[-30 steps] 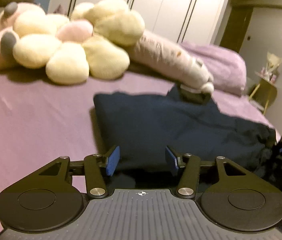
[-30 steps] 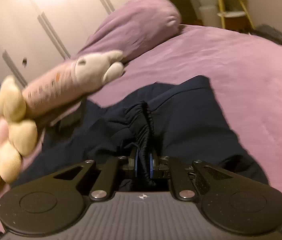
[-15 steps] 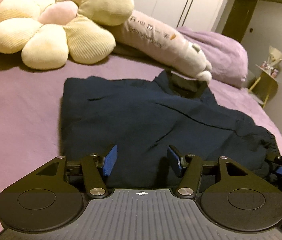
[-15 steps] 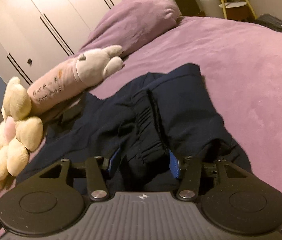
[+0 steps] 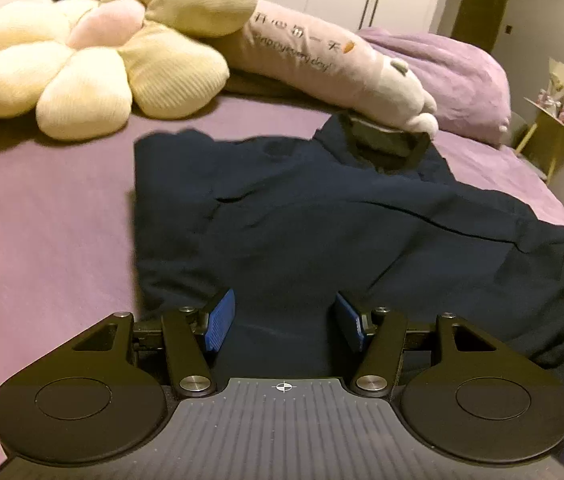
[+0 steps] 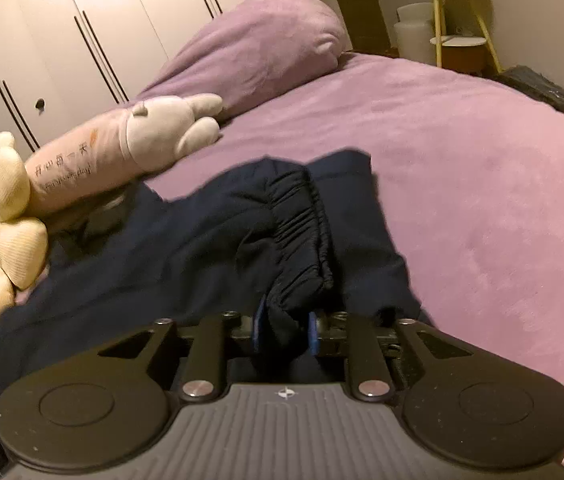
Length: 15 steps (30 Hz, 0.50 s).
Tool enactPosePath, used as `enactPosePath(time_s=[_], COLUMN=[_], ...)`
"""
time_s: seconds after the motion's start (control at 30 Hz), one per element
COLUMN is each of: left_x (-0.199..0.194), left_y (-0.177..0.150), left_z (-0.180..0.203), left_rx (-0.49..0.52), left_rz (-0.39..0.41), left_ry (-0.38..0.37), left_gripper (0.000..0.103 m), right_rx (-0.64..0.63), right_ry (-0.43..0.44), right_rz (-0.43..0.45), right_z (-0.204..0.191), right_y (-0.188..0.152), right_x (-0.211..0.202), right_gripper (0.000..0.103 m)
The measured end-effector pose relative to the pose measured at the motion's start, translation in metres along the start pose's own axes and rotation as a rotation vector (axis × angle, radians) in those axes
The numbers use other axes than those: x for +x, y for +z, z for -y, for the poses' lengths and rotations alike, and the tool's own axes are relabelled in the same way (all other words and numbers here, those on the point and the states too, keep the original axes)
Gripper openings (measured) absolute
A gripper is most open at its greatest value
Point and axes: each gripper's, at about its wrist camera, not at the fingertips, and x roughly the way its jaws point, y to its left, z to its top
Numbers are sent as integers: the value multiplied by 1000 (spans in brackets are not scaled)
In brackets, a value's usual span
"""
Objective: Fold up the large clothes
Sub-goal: 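Fold the cuff across the jacket back with the right gripper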
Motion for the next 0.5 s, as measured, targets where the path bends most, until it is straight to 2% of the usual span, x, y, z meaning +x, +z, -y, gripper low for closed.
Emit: enactPosePath(time_s=[0.03, 0.1, 0.17, 0.23, 0.27, 0.3, 0.37, 0.43, 0.47, 0.5], left_x=[-6, -16, -17, -10, -4, 2, 18, 36, 45, 51], left_y=[1, 5, 12, 18, 20, 22, 23, 23, 22, 22], left_z=[-1, -3, 1, 10, 18, 24, 36, 41, 40, 40], left_rx=[8, 11, 0, 9, 24, 41, 83, 94, 91, 94], left_rz=[19, 58, 70, 75, 80, 90, 98, 81, 61, 61], left_ry=[9, 24, 9, 5, 5, 4, 30, 65, 73, 85], left_gripper=[62, 62, 63, 68, 71, 78, 82, 83, 84, 89], right_rx=[19, 12, -50, -126, -176, -238, -373, -442, -460, -463], right_ry=[-18, -113, -191, -113, -47, 18, 83, 72, 36, -1], right_rz=[29, 131, 220, 222, 190, 161, 116, 65, 43, 31], right_z=[3, 2, -11, -32, -46, -62, -88, -96, -94, -87], right_y=[4, 9, 10, 9, 7, 4, -4, -9, -10, -9], right_x=[-9, -29, -41, -41, -35, -26, -2, 26, 41, 53], right_gripper=[40, 51, 53, 52, 50, 43, 38, 25, 23, 14])
